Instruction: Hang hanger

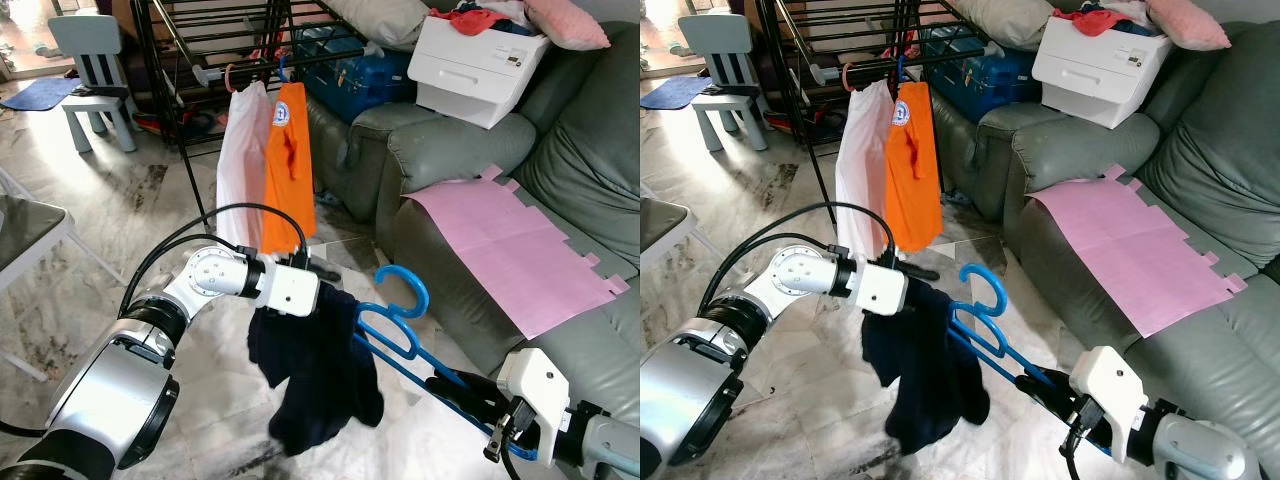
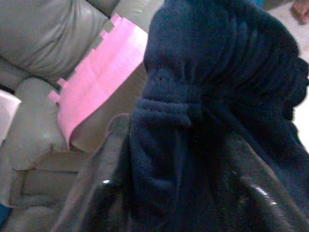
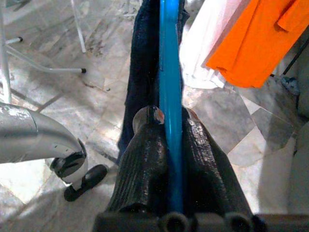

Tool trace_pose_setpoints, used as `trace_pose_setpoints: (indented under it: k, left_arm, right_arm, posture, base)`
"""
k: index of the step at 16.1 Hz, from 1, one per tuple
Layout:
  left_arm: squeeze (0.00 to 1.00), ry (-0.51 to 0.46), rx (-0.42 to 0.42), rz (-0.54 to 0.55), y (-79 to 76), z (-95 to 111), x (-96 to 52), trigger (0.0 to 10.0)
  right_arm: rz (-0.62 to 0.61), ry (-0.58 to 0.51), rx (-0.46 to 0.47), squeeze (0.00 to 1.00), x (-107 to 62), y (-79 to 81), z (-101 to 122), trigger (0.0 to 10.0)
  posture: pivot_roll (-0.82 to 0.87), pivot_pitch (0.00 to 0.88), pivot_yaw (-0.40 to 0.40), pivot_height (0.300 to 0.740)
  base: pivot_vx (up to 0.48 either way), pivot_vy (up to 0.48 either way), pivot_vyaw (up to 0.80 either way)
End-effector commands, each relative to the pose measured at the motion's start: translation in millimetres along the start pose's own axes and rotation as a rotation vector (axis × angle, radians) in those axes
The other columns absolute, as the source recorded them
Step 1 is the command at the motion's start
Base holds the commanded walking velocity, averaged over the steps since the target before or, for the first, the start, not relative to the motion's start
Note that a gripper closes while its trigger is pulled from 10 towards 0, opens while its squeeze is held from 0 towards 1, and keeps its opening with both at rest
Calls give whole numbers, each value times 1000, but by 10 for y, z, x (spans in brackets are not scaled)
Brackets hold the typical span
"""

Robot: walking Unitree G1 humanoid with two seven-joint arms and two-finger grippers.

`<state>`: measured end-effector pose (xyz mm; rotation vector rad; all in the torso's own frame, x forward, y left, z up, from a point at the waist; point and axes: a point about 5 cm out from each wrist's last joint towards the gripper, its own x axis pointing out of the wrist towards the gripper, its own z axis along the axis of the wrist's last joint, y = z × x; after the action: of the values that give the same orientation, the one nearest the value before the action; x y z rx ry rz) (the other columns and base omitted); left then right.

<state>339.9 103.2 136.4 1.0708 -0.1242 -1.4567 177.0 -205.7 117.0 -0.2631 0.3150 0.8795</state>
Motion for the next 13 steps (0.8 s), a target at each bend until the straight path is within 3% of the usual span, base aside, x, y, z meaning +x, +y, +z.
trace_pose_setpoints:
  k: [1, 8, 13]
  left_arm:
    - [0, 38, 20, -45, 51, -5, -29, 0]
    - [0, 101, 73, -113, 36, -31, -29, 0]
    - [0, 106, 53, -95, 34, -46, -26, 0]
  right_arm:
    - [17, -40, -41, 0, 18, 0, 101, 10000]
    - [13, -32, -47, 0, 40, -1, 83, 10000]
    - [4, -30, -58, 0, 44, -27, 83, 10000]
  posture:
    - [-49, 0, -31, 740]
    - [-50, 0, -31, 740]
    - [-51, 0, -35, 740]
  base:
    - [0, 0, 0]
    - [0, 0, 0]
    - [0, 0, 0]
